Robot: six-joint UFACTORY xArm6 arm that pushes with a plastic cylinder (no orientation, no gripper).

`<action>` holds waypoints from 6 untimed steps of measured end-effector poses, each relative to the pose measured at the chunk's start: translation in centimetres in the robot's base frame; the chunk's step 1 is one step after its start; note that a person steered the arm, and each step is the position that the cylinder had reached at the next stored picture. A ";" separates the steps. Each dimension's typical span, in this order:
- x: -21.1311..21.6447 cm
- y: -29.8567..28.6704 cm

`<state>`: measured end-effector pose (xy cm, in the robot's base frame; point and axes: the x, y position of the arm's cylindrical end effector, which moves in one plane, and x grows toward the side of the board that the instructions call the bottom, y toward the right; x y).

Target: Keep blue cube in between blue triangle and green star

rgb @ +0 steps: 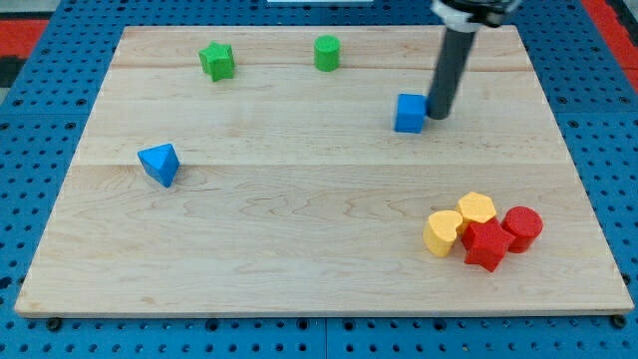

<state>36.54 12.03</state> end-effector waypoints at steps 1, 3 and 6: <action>0.0 -4.5; 1.7 -12.9; 2.9 -23.2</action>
